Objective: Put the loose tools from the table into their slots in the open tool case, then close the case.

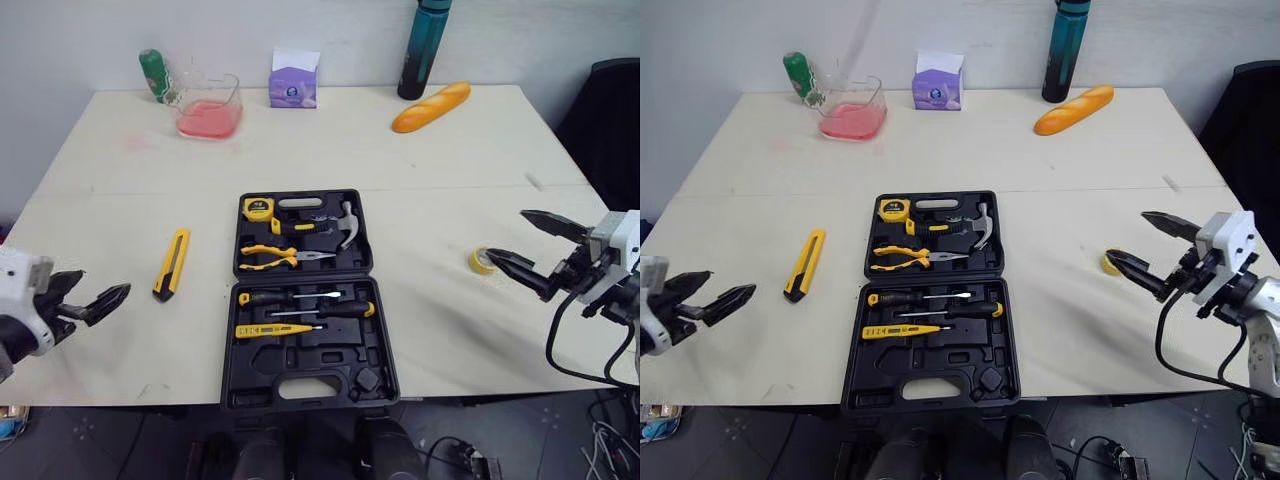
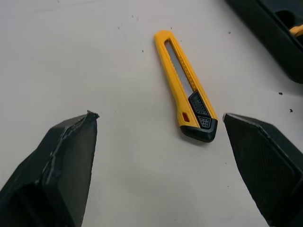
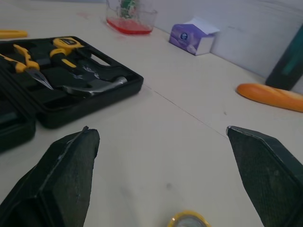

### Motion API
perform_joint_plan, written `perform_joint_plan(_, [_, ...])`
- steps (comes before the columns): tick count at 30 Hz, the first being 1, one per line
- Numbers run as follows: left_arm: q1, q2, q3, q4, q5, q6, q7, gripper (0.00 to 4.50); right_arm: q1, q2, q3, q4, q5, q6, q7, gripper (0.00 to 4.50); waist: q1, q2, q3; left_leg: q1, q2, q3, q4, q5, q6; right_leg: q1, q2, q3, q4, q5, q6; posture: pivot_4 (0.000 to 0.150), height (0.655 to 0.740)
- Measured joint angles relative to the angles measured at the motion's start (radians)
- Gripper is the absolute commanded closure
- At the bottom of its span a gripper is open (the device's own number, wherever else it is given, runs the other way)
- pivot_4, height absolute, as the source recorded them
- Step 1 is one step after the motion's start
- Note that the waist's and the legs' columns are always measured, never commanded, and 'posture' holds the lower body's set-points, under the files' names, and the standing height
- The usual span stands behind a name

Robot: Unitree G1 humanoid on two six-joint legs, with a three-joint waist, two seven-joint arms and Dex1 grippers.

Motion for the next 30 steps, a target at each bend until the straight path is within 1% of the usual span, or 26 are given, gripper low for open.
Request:
perform_joint_plan(3, [-0.219,-0.047,-0.058,-0.082,-0.073,0.284,0.144,0.04,-0.027,0.019,0.046,-0.065,0.048,0.025,0.062,0.0,0.007,-0.001,0.001,-0.001,-0.002,-0.001,0.0,0.003,0.0,0.0,0.002,0.0,0.001,0.0,0.001,0.15,0.74])
perform_joint_plan(5, [-0.3,-0.065,-0.097,-0.114,-0.074,0.416,0.217,0.04,-0.036,0.02,0.059,-0.095,0.07,0.047,0.092,0.0,0.012,-0.002,0.001,-0.001,-0.002,-0.001,0.0,0.004,0.0,0.0,0.003,0.0,0.001,0.0,0.001,0.15,0.74])
perform_joint_plan(6, [-0.353,-0.095,-0.114,-0.115,-0.052,0.484,0.272,0.04,-0.039,0.024,0.068,-0.107,0.076,0.054,0.101,0.0,0.016,-0.002,0.001,-0.001,-0.002,-0.001,0.0,0.004,0.0,0.0,0.004,0.0,0.001,0.0,0.001,0.15,0.74])
perform_joint_plan(9, [-0.421,-0.152,-0.174,-0.102,-0.003,0.558,0.348,0.04,-0.046,0.038,0.107,-0.122,0.076,0.064,0.129,0.0,0.018,-0.003,0.001,-0.001,-0.001,0.0,0.0,0.004,-0.001,0.0,0.006,0.001,0.0,0.0,0.001,0.15,0.74])
perform_joint_plan(13, [-0.451,-0.161,-0.281,-0.035,0.053,0.561,0.369,0.04,-0.057,0.073,0.162,-0.142,0.068,0.052,0.159,0.0,0.024,-0.003,0.001,0.0,0.0,-0.001,0.0,0.005,-0.003,-0.001,0.008,0.001,0.001,0.0,0.0,0.15,0.74])
perform_joint_plan(16, [-0.485,-0.161,-0.304,0.034,0.105,0.527,0.378,0.04,-0.062,0.094,0.175,-0.148,0.052,0.039,0.159,0.0,0.026,-0.004,0.001,-0.001,0.0,-0.001,0.0,0.005,-0.003,-0.001,0.009,0.001,0.001,0.001,0.0,0.15,0.74])
perform_joint_plan(20, [-0.523,-0.173,-0.304,0.082,0.137,0.504,0.382,0.04,-0.061,0.099,0.191,-0.149,0.05,0.04,0.159,0.0,0.027,-0.004,0.001,-0.001,0.0,-0.001,0.0,0.005,-0.003,-0.001,0.008,0.001,0.0,0.001,0.0,0.15,0.74])
perform_joint_plan(24, [-0.543,-0.193,-0.366,0.135,0.166,0.468,0.369,0.04,-0.052,0.107,0.204,-0.178,0.05,0.05,0.155,0.0,0.028,-0.004,0.001,-0.001,0.0,-0.001,0.0,0.006,-0.003,-0.001,0.008,0.001,0.001,0.001,0.0,0.15,0.74])
perform_joint_plan(30, [-0.573,-0.192,-0.432,0.201,0.198,0.404,0.337,0.04,-0.048,0.116,0.217,-0.203,0.051,0.068,0.147,0.0,0.027,-0.004,0.001,-0.001,0.0,-0.001,0.0,0.006,-0.003,-0.001,0.009,0.001,0.001,0.001,0.0,0.15,0.74])
